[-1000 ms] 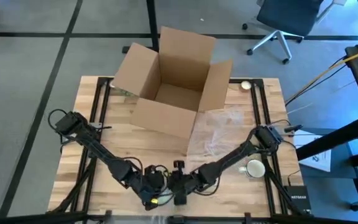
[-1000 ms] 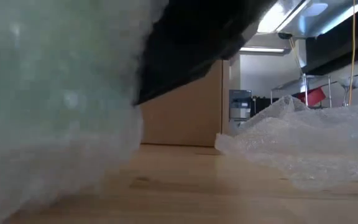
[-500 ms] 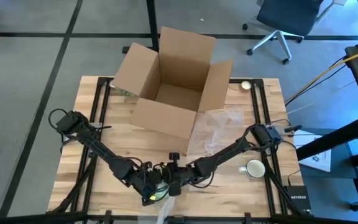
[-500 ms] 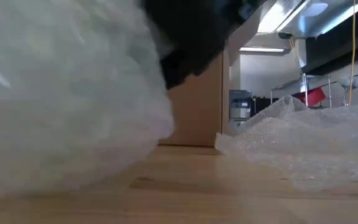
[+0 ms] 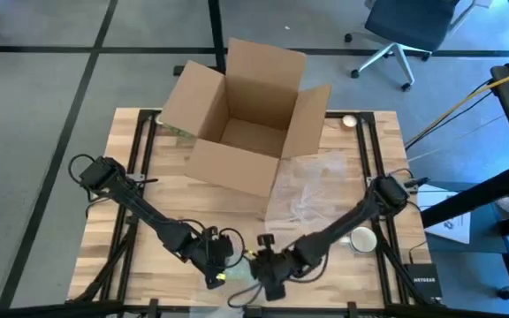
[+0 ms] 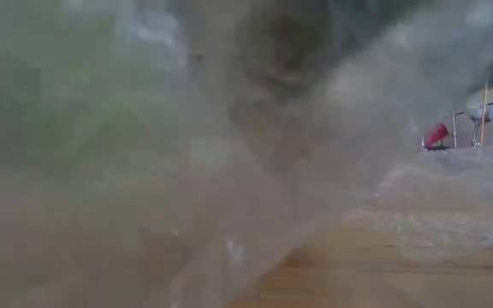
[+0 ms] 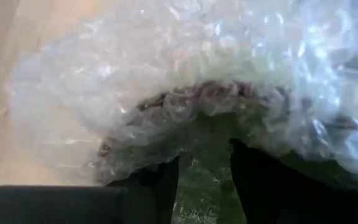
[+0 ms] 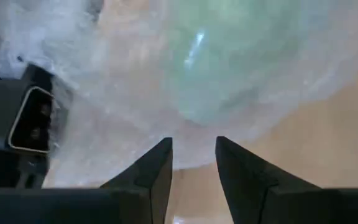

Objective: Wrap mug
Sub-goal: Wrap the green mug with bubble wrap

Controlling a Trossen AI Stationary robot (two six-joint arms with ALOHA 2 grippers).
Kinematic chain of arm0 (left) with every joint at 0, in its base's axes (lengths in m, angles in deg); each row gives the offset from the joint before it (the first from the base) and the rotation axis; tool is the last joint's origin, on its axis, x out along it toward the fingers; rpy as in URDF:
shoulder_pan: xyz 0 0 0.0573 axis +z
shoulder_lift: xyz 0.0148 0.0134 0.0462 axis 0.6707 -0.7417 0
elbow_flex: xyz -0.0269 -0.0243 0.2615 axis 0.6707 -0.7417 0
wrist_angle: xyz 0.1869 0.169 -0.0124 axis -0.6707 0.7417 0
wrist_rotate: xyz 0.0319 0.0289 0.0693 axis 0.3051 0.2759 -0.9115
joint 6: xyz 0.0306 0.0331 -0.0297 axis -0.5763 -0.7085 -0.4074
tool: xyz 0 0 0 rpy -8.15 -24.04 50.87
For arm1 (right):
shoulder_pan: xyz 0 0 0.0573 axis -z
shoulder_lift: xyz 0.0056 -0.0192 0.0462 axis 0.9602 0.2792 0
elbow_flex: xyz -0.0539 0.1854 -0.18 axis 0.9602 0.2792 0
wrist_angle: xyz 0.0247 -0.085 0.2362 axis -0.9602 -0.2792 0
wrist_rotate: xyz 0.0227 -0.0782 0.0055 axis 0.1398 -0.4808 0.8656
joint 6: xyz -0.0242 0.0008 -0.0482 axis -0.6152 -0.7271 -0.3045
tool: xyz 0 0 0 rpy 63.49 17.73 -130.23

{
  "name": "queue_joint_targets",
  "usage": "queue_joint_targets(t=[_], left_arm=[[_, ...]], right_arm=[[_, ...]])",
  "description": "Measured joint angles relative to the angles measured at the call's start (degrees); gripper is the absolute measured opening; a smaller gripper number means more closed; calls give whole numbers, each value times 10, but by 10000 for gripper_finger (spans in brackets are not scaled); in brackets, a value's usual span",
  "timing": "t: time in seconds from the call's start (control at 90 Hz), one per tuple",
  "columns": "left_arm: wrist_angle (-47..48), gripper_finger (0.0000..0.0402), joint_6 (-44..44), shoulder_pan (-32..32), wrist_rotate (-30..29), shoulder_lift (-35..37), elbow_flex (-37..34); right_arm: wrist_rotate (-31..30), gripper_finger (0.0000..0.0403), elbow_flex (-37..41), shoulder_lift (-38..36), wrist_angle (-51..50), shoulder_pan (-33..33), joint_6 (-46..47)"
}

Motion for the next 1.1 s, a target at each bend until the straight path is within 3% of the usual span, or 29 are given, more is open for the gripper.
queue_joint_targets(t=[0.156, 0.533, 0.689, 0.889, 1.1], left_arm=[[-2, 124, 0, 0, 1, 0, 0], [12, 124, -2, 2, 6, 2, 15], [73, 124, 11, 2, 6, 4, 29], [194, 124, 30, 7, 5, 4, 46], [237, 124, 34, 12, 5, 2, 63]], right_arm=[[-48, 110, 43, 7, 111, 7, 25], [-67, 110, 83, 48, 276, 28, 29], [-67, 110, 85, 78, 346, 53, 9], [-68, 110, 85, 80, 366, 104, -18], [23, 110, 84, 65, 292, 123, -17]])
